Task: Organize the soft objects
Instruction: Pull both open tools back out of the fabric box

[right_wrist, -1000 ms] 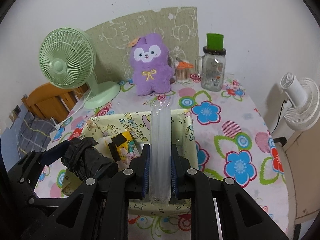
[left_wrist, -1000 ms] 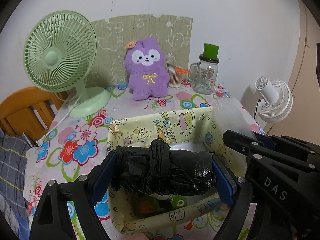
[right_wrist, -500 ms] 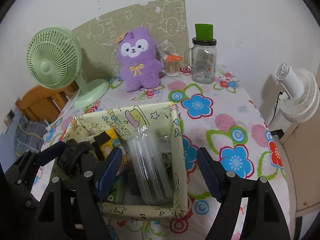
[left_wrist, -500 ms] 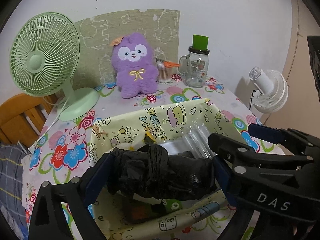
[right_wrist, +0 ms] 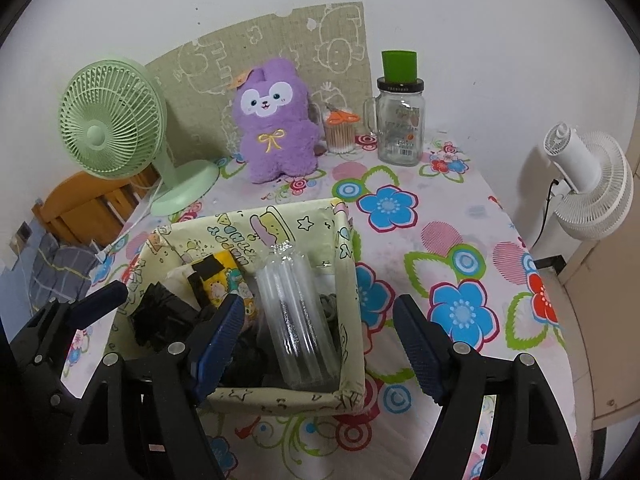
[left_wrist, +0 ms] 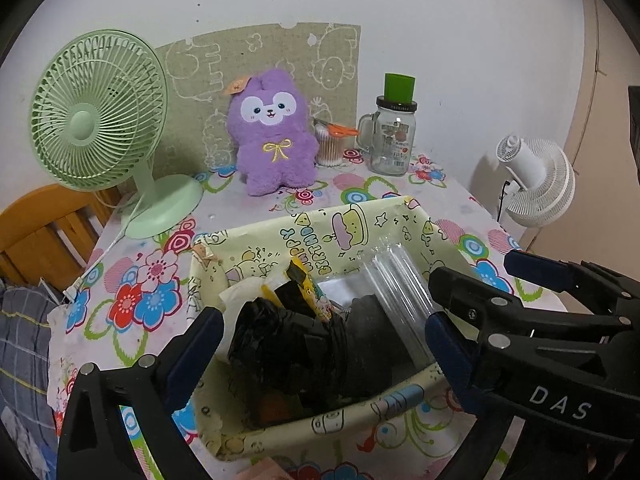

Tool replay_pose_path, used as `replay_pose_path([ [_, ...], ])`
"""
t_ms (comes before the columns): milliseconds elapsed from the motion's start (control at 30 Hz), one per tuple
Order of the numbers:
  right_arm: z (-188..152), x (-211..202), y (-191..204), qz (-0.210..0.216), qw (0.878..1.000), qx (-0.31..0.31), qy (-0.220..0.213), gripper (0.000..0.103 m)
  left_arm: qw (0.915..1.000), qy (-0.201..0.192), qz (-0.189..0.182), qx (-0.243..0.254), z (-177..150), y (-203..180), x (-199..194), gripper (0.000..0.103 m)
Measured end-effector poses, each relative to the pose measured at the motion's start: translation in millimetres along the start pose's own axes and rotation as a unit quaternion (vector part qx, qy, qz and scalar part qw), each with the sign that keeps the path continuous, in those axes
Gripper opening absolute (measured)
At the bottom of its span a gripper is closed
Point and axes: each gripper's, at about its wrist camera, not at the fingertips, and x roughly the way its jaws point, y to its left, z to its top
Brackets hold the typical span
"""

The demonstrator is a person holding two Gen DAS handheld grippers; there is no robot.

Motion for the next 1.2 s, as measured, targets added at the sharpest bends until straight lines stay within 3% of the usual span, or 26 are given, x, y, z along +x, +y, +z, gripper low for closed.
replay_pose_path([
  [1200, -44, -95, 32, -0.006, 0.997, -0.038, -0.065, 0.079, 0.9991, -0.041, 0.009, -0.009, -40, -7, -93, 0.102],
])
